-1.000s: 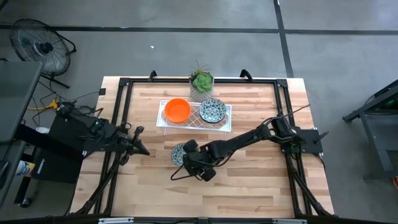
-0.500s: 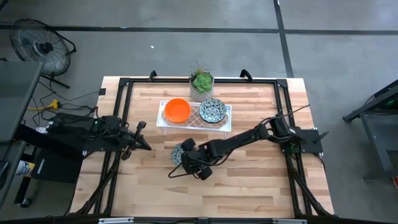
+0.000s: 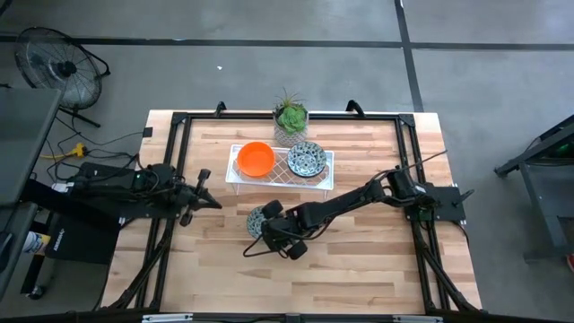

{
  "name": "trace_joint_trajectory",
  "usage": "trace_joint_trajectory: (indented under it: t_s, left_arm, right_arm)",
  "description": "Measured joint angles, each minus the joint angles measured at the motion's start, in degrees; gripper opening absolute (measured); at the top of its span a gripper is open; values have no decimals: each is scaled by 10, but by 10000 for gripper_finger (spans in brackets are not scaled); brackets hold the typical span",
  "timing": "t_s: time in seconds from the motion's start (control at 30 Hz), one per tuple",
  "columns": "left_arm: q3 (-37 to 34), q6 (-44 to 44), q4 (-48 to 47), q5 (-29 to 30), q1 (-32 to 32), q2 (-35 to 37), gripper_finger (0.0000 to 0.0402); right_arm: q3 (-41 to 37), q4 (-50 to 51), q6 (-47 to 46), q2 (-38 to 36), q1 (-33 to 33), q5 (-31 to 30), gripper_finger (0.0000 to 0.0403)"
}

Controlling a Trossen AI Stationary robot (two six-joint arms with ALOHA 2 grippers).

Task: Pick & Place Mini bowls
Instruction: Stack the blue bowl on the blue bowl on the shelf

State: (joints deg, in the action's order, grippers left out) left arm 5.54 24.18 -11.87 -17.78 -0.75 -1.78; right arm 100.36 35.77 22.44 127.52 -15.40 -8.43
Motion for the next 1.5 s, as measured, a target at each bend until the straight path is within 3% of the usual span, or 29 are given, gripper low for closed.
trace_joint_trajectory:
  t_s: [0.73,1.5]
  left_arm:
    - [-1,0,14,24,0,0,0]
    - [-1,0,14,25,0,0,0]
  right_arm:
    - [1,9,-5,-2,0,1,8]
    - [1,55,-79,-25,-8,5,1]
